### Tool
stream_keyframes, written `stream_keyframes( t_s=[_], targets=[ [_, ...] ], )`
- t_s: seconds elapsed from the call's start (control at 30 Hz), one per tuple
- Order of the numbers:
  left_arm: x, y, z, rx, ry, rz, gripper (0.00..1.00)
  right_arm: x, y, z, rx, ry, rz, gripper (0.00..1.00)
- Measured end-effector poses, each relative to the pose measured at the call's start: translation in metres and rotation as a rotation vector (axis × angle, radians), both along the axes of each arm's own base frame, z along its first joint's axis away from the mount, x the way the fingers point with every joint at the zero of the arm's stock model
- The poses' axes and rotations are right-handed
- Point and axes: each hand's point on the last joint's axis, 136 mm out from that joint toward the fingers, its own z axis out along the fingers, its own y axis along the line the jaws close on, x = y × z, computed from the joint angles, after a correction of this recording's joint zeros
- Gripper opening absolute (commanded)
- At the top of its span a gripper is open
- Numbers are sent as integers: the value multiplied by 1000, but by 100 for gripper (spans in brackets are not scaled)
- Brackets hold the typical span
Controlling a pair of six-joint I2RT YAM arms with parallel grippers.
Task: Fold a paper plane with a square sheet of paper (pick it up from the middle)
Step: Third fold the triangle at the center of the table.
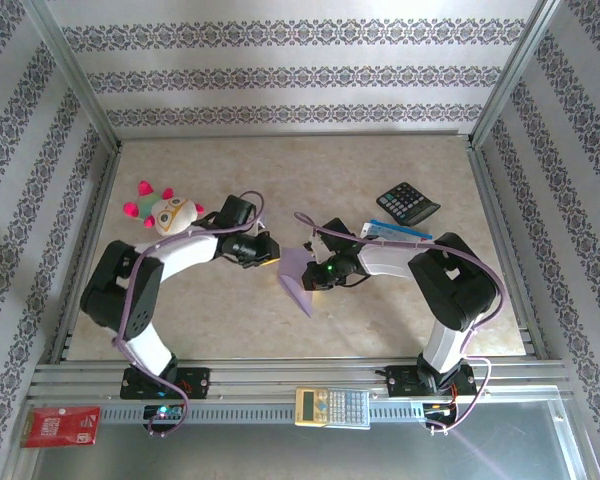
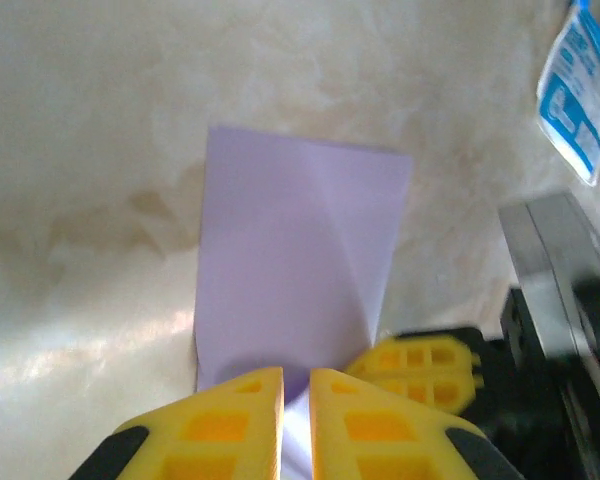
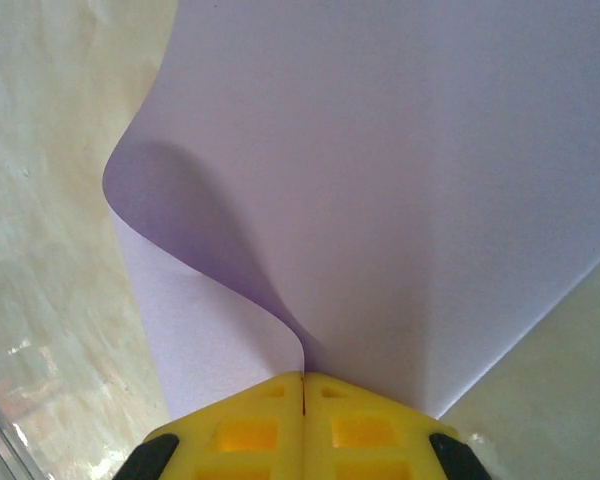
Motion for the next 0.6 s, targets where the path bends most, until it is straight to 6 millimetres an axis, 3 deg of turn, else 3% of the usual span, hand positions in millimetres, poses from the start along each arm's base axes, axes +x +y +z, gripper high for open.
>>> stream_keyframes(
  t_s=[0.13, 0.33, 0.5, 0.6],
  targets=[
    [-32, 2, -2, -27, 2, 34, 8, 9, 5, 0, 8, 3, -14, 2],
    [-85, -31, -16, -84, 38, -19, 5, 14, 7, 0, 18, 5, -24, 2],
    [-94, -62, -14, -143, 16, -57, 5, 15, 8, 0, 22, 2, -23, 2],
    [-95, -73, -23, -157, 30, -60, 5, 16, 8, 0, 25, 0, -22, 2]
  ],
)
